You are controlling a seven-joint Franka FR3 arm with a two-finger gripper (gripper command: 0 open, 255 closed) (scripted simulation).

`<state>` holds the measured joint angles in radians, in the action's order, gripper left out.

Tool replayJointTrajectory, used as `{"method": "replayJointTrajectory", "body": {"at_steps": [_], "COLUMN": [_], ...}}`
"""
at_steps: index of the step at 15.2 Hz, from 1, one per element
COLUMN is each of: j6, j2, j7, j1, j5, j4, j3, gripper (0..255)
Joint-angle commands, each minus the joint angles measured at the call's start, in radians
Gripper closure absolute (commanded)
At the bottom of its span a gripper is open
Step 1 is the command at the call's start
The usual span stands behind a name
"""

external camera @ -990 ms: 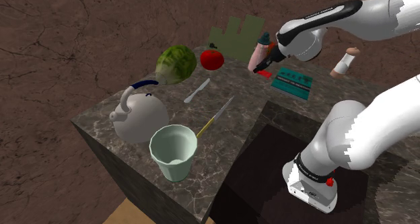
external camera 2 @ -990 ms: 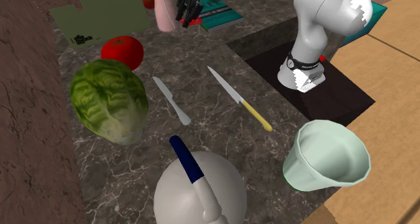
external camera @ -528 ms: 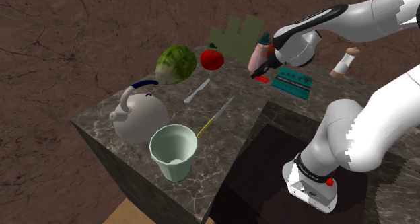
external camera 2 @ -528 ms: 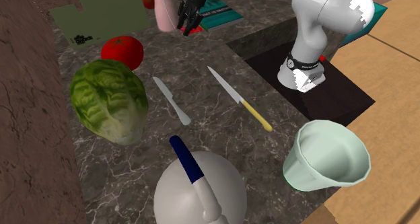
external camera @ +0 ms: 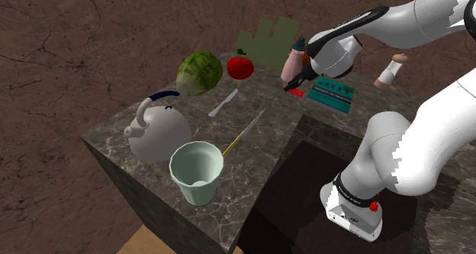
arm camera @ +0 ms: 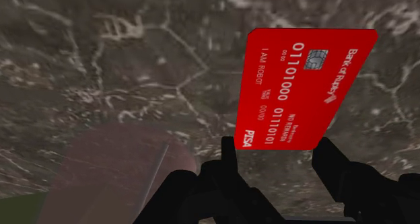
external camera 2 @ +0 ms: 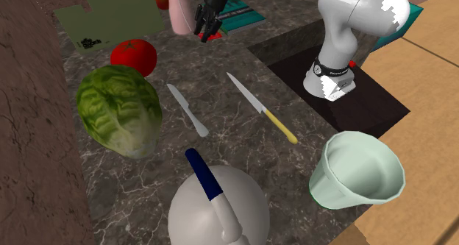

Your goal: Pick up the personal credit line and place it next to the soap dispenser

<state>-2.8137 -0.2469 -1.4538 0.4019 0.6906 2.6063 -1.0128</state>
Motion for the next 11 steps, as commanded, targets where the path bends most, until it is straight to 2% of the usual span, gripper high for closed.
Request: {"method": "replayJointTrajectory", "body": {"at_steps": [1, 2, 7, 9, 10, 11], "j6": [0.000, 0.000, 0.000, 0.039, 0.067, 0.091], "j2": [0.000, 0.000, 0.000, -0.082, -0.118, -0.147], "j7": [0.000, 0.000, 0.000, 0.125, 0.171, 0.203], "j1": [0.000, 0.000, 0.000, -0.177, -0.250, -0.300], "j5": [0.000, 0.000, 0.000, -0.170, -0.233, -0.276], "j4": [0.000, 0.000, 0.000, 0.032, 0.042, 0.048], "j3": [0.000, 0.000, 0.000, 0.131, 0.183, 0.218], "gripper": [255, 0, 0, 0, 0, 0]}}
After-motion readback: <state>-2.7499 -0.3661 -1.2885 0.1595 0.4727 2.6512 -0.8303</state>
